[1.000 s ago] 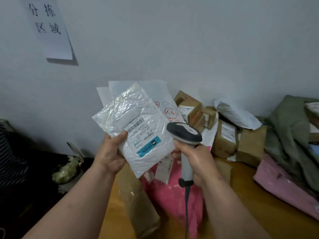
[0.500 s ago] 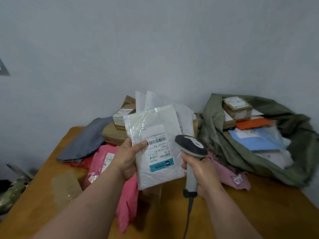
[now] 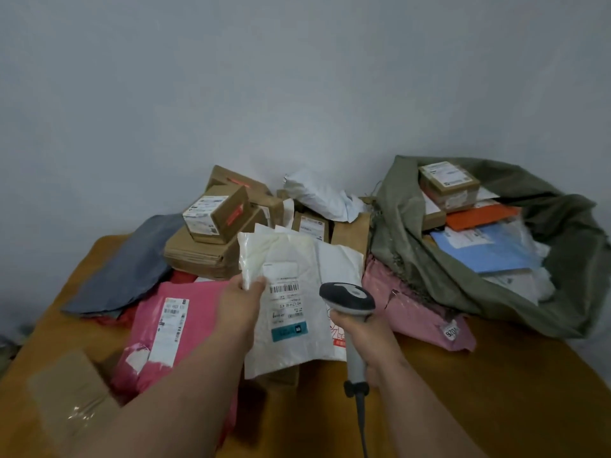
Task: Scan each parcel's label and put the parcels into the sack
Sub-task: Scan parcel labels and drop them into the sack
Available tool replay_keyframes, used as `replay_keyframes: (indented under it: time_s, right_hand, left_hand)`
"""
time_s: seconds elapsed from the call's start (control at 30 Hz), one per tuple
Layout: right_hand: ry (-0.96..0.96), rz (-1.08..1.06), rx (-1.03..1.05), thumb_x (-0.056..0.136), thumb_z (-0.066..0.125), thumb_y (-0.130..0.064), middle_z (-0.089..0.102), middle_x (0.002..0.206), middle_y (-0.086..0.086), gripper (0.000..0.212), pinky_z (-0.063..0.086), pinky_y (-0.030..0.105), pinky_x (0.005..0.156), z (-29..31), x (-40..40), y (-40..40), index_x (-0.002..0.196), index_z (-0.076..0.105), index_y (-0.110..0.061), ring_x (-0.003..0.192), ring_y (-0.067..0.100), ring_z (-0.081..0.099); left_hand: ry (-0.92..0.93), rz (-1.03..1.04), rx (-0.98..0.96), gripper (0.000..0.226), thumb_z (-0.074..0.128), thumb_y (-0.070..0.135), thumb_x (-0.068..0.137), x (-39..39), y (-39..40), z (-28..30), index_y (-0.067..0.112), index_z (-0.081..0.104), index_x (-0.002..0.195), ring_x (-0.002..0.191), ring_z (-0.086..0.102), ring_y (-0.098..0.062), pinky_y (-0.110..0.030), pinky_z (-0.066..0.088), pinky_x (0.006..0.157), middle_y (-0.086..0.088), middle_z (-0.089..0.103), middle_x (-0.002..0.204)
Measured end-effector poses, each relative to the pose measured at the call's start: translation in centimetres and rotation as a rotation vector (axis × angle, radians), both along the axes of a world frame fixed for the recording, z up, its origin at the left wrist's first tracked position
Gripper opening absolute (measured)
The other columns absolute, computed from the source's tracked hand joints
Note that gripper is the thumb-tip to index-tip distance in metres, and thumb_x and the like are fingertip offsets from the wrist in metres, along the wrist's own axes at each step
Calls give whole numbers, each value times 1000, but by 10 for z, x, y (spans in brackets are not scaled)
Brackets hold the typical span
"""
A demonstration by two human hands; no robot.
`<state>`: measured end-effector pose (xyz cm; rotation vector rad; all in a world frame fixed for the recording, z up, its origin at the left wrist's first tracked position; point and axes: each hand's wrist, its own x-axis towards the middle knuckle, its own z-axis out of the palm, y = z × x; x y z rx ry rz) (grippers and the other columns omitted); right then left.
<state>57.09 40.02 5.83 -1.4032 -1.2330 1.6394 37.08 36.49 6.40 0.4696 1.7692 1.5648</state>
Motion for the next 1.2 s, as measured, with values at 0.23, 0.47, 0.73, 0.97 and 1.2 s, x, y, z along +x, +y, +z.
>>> replay_keyframes:
  time_s: [0.23,0.47,0.73,0.97,1.2]
  right_hand:
    - [31,-17,-19,86,79,-24,74,94,1,22,57,35,69,5,9,22,105,68,-20,83,20,72]
    - [69,187,109,85,79,-28,75,74,-5,12,57,37,63,33,32,32,94,71,-29,69,19,75]
    - [29,383,197,82,81,-31,74,76,1,18,59,45,76,51,70,17,96,73,-22,75,24,76]
    - [1,475,269,86,78,-26,73,71,-2,5,56,40,78,58,97,-3,88,73,-26,70,17,73]
    - [-22,521,341,89,74,-23,66,66,-8,8,54,33,70,62,109,-21,95,71,-26,61,10,65]
  left_hand:
    - [-180,7,91,10,62,18,97,3,14,13,18,65,107,88,74,-29,-52,60,79,-8,77,99]
    - [-199,118,173,31,55,5,95,20,4,23,17,60,123,96,73,-35,-59,58,83,-12,74,109]
    - [-258,277,267,26,60,12,98,61,-22,33,19,59,123,90,73,-33,-44,60,60,-12,73,108]
    - [-234,350,304,28,60,12,99,93,-46,51,14,63,127,97,71,-35,-55,58,83,-13,72,112]
    - [-242,364,314,25,62,16,98,95,-59,59,18,66,122,94,72,-31,-49,62,74,-7,74,109]
